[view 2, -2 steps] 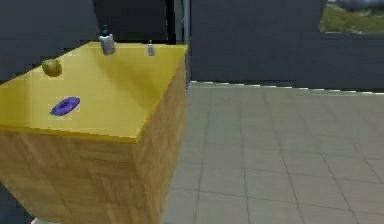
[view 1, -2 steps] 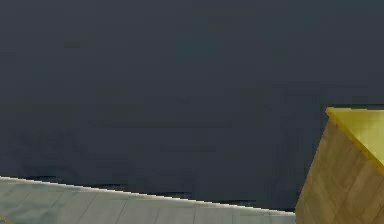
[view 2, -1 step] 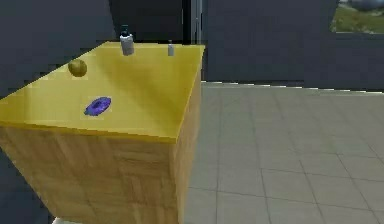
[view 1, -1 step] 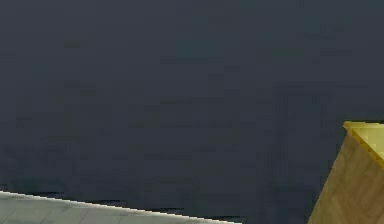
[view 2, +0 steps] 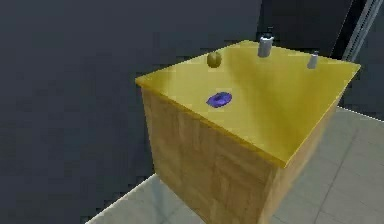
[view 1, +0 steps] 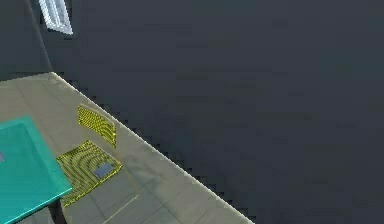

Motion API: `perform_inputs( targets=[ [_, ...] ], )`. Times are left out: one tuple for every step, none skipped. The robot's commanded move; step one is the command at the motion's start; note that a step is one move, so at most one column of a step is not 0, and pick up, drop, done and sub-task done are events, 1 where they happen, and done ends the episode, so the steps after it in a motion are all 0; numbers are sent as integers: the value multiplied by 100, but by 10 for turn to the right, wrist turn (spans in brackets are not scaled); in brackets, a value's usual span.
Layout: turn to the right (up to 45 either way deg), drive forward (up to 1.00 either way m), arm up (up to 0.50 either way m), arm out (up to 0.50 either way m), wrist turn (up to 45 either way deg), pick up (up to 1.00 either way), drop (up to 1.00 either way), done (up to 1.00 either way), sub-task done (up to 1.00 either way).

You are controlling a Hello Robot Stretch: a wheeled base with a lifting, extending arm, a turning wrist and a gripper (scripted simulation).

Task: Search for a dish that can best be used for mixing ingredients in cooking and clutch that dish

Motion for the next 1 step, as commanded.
perform_inputs(
  targets=[
    [0,50,0,0,0,0,0,0,0]
  ],
)
